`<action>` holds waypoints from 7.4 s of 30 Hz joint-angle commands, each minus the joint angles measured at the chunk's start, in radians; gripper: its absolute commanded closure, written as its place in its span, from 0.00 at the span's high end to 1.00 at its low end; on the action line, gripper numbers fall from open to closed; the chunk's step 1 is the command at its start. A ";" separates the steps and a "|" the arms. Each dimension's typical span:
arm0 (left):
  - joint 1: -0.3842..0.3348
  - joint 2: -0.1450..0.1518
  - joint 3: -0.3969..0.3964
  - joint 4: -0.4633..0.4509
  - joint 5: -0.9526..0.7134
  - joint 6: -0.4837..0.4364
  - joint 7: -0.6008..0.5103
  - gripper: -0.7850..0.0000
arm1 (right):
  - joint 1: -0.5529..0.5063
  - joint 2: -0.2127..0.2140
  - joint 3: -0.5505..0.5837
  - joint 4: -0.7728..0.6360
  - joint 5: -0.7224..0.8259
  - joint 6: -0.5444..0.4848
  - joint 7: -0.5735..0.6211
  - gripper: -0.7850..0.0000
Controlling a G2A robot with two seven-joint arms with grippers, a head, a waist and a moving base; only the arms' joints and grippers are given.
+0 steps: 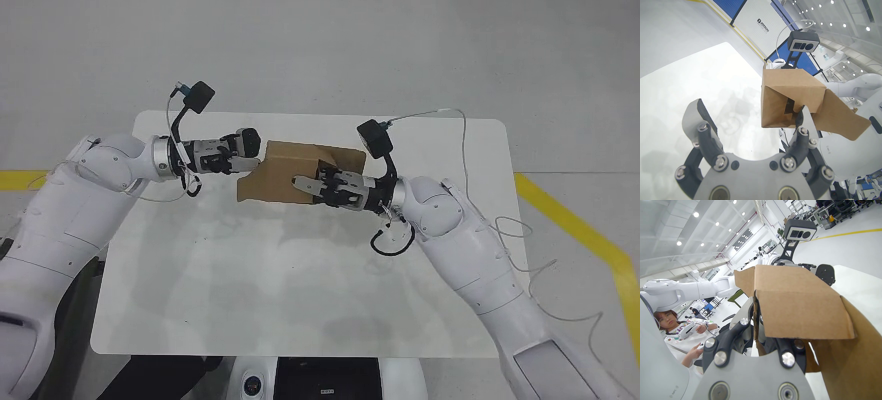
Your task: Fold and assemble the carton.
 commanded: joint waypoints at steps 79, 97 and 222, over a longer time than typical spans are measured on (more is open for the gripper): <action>0.047 0.032 -0.112 -0.063 0.378 0.019 0.207 1.00 | -0.031 0.012 0.052 -0.028 -0.209 0.092 -0.140 0.00; 0.042 0.012 -0.120 -0.021 0.315 0.017 0.161 1.00 | -0.022 0.006 0.021 -0.037 -0.148 0.058 -0.117 0.00; 0.214 0.028 -0.149 -0.184 1.471 -0.119 1.044 1.00 | -0.118 0.094 0.190 -0.108 -0.226 0.266 0.257 1.00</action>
